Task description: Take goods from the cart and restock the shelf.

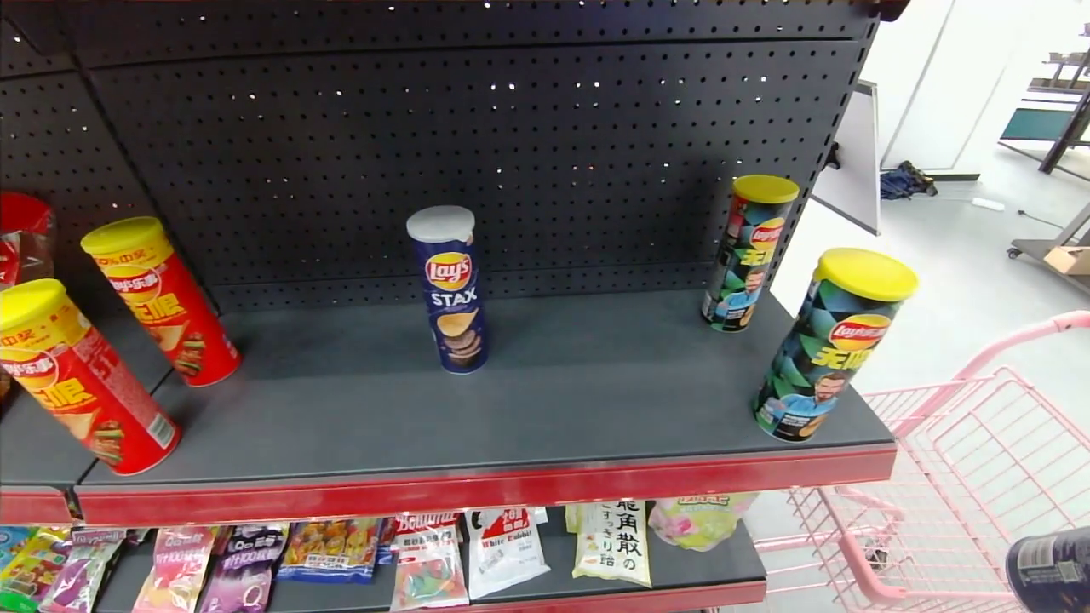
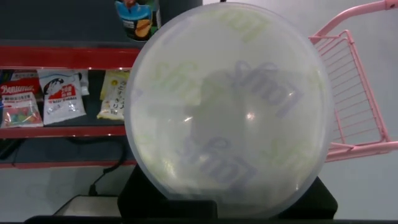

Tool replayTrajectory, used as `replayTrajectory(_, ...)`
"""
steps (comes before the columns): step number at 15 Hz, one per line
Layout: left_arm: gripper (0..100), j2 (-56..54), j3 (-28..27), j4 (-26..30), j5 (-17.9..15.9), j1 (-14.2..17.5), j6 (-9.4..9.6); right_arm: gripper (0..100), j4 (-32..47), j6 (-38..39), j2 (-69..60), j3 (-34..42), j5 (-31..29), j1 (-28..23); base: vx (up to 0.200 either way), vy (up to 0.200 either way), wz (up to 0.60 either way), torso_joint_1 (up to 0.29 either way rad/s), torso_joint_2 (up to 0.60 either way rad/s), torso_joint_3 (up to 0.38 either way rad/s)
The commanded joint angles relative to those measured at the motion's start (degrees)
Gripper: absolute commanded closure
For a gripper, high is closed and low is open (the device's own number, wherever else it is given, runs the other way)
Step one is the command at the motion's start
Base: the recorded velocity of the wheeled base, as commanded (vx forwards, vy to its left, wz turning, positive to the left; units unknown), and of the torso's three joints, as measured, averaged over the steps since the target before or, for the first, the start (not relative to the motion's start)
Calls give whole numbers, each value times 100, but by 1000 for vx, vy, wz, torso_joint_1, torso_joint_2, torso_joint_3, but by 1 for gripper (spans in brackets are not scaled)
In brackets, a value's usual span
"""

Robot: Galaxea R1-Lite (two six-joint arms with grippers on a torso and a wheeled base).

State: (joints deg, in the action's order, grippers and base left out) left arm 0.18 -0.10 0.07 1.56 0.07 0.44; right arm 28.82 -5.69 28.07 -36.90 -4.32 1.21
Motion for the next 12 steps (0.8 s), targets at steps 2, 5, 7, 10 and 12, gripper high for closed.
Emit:
replayTrajectory(2,0,8,1,1,2,1,0,100,-17,-2,-180,95,1,2,0,200,0,5,0,0)
replayTrajectory(5,0,8,1,1,2,1,0,100,-25,16,-188,95,27,11,0,200,0,-1,2,-1)
replayTrajectory(7,0,8,1,1,2,1,0,100,-25,24,-285,131,27,11,0,200,0,-2,0,0)
replayTrajectory(10,0,8,1,1,2,1,0,100,-17,16,-575,254,27,20,0,67,0,1,-1,1)
replayTrajectory(12,0,8,1,1,2,1,0,100,-25,7,-760,368,36,38,0,0,0,0,0,0)
